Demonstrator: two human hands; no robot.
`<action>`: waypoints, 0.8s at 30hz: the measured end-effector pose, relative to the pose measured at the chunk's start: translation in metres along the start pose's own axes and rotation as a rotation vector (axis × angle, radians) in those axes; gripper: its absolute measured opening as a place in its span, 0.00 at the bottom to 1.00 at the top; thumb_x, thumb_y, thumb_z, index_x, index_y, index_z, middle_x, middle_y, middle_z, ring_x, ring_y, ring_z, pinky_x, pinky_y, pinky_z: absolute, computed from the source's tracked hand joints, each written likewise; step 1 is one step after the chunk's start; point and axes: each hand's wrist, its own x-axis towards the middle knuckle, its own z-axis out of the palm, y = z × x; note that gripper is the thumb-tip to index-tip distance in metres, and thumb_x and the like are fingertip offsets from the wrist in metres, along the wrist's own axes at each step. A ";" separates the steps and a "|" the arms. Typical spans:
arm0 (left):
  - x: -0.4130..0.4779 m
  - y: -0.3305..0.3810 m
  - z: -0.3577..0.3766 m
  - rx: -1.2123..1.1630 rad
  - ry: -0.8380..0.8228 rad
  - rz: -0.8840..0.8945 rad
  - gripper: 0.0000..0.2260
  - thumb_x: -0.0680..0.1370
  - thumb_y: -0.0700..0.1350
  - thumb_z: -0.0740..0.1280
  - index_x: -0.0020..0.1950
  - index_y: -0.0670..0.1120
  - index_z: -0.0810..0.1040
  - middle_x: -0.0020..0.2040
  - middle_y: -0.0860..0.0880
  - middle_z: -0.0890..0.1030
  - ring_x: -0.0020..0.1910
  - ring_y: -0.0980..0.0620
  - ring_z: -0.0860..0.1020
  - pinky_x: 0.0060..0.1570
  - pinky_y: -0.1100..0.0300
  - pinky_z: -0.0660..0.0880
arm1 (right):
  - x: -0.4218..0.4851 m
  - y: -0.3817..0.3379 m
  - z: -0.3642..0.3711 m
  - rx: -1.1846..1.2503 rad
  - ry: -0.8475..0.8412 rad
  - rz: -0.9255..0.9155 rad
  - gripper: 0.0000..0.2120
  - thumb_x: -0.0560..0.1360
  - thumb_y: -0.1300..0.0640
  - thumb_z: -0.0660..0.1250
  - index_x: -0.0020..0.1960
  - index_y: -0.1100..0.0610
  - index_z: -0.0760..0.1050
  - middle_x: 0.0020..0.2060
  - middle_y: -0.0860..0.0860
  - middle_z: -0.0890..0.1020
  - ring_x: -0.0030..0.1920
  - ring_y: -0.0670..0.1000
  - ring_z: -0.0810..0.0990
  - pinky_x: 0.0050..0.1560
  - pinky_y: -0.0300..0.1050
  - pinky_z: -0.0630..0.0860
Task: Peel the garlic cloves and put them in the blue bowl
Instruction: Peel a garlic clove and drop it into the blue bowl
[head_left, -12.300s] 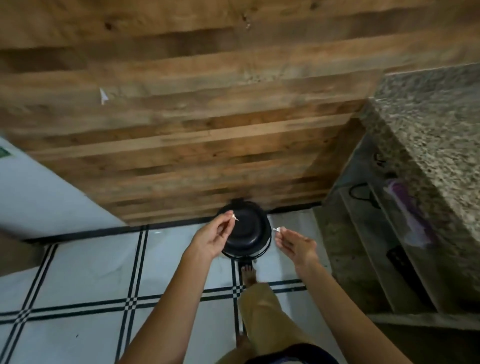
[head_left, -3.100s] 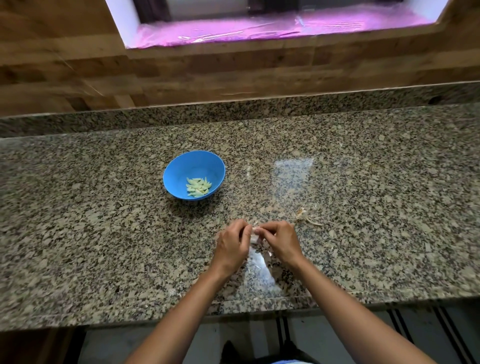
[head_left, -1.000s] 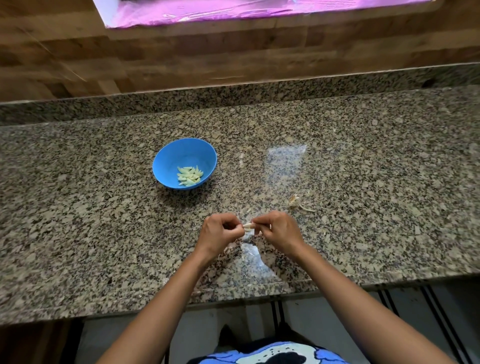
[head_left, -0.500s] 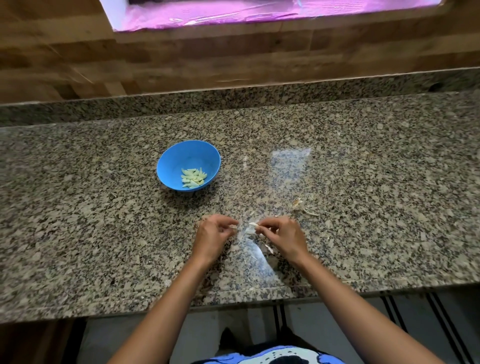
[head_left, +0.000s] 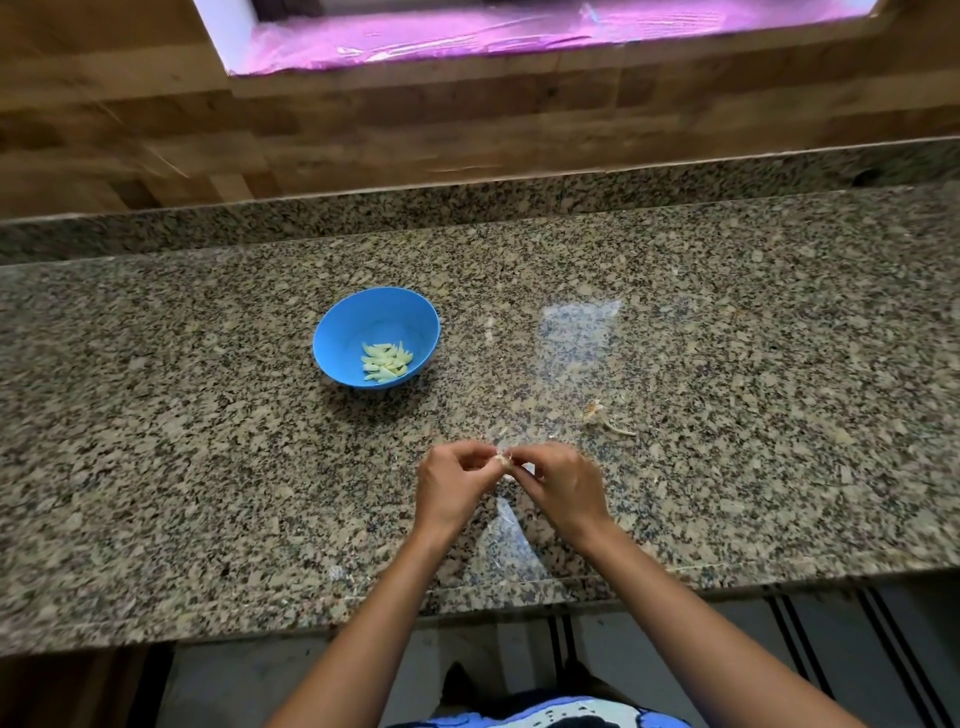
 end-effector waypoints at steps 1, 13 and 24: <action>0.000 0.001 0.000 0.001 -0.002 0.000 0.10 0.71 0.44 0.74 0.51 0.44 0.83 0.42 0.49 0.84 0.41 0.53 0.83 0.43 0.54 0.82 | 0.000 0.000 0.000 0.013 -0.010 0.019 0.09 0.68 0.60 0.74 0.48 0.55 0.82 0.37 0.50 0.85 0.33 0.45 0.80 0.32 0.33 0.73; 0.004 0.006 -0.014 -0.392 -0.006 -0.192 0.09 0.74 0.29 0.66 0.51 0.36 0.81 0.46 0.39 0.83 0.43 0.46 0.83 0.43 0.59 0.81 | 0.007 -0.001 -0.002 0.518 -0.083 0.426 0.07 0.69 0.60 0.72 0.47 0.52 0.81 0.41 0.46 0.84 0.42 0.45 0.82 0.46 0.49 0.80; 0.005 0.008 -0.017 -0.090 -0.126 -0.008 0.04 0.73 0.39 0.71 0.47 0.43 0.83 0.40 0.47 0.84 0.38 0.52 0.82 0.39 0.62 0.80 | 0.007 -0.007 -0.005 0.155 -0.182 0.226 0.09 0.71 0.53 0.71 0.51 0.50 0.81 0.41 0.44 0.84 0.32 0.34 0.75 0.28 0.26 0.69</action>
